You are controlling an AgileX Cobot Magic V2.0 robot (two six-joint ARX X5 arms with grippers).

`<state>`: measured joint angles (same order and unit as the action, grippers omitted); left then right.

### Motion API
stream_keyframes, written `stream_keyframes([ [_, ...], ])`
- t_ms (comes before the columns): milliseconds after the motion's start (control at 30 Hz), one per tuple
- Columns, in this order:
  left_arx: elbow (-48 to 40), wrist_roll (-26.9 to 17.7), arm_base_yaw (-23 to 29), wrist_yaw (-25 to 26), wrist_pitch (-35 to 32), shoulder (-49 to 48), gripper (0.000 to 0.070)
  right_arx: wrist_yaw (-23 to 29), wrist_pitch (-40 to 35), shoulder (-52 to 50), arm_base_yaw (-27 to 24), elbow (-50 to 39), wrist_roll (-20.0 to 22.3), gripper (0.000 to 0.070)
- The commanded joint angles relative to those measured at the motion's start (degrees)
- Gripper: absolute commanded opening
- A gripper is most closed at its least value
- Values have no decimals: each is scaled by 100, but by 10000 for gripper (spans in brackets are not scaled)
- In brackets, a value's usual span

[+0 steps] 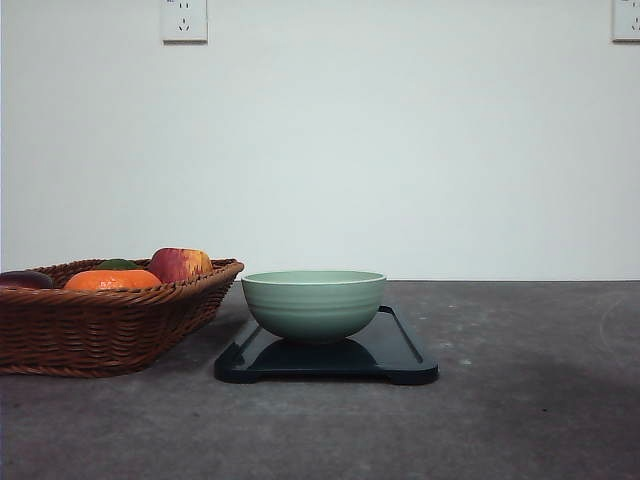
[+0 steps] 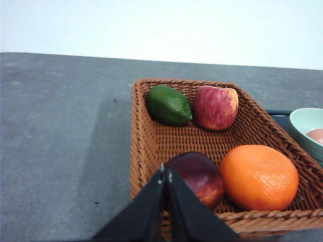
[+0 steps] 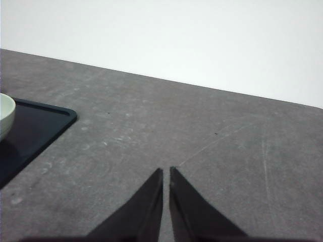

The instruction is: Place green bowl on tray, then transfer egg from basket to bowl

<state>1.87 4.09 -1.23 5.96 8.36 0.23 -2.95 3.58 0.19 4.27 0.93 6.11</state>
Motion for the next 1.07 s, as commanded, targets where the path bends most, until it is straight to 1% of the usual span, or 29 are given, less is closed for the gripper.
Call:
stream_keyframes([
  [0, -107, -12, 11, 4, -62, -4, 0, 1, -80, 2, 4, -24, -70, 16],
  [1033, -107, -12, 11, 4, -62, -4, 0, 1, -81, 2, 4, -24, -70, 16],
])
